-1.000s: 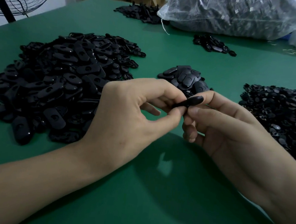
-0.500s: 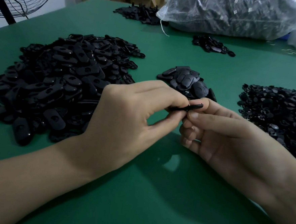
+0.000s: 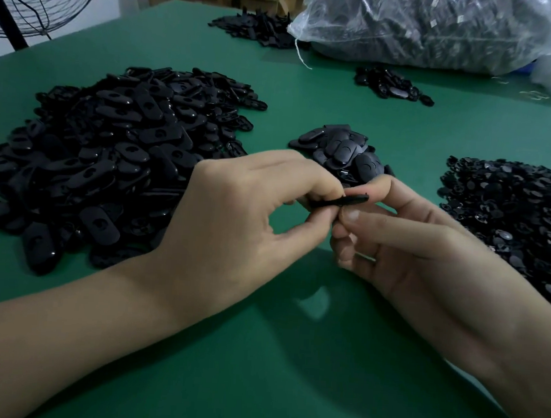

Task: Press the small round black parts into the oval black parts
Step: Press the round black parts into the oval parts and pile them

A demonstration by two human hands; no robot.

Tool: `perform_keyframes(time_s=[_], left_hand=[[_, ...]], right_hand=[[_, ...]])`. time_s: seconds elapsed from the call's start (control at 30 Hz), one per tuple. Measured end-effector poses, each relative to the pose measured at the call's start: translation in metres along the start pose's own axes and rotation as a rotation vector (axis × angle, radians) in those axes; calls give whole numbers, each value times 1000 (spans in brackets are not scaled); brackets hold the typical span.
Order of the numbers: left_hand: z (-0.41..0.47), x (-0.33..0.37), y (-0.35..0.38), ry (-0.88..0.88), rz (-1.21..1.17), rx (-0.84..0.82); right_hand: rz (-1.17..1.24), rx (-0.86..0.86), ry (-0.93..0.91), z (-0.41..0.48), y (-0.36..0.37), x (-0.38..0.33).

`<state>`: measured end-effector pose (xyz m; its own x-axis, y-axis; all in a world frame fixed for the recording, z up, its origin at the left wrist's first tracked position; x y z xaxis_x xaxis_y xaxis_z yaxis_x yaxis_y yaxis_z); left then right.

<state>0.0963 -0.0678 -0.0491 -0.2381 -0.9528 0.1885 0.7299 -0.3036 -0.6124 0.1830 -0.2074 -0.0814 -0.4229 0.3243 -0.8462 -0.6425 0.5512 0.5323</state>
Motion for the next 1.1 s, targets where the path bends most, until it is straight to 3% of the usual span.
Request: perform_keyframes(time_s=[0.17, 0.33, 0.43, 0.67, 0.83, 1.0, 1.1], left_hand=[[2, -10, 7, -166, -169, -67], [-4, -21, 18, -418, -393, -175], [-6, -23, 23, -481, -455, -208], [3, -15, 21, -186, -239, -359], [17, -20, 21, -201, -332, -498], [42, -25, 24, -62, -299, -625], [58, -32, 33, -26, -280, -615]], right_hand=[[-424, 63, -314, -1, 1, -13], [-620, 83, -378, 0, 0, -14], [-641, 119, -374, 3, -3, -14], [-505, 192, -242, 4, -11, -16], [-542, 158, -188, 4, -12, -15], [-459, 139, -156, 7, -19, -16], [-370, 180, -186, 9, -22, -18]])
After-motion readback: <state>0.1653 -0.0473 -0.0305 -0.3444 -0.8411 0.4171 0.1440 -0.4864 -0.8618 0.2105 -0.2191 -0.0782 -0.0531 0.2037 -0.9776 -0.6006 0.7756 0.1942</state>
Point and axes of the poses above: each hand's wrist, its own z-axis towards the middle knuckle, its own y-axis out of the palm, x = y × z, the point moved 4 cm from there along z, towards the middle knuckle, and after that the axes turned 11 degrees about z, right-handed, at the moved point
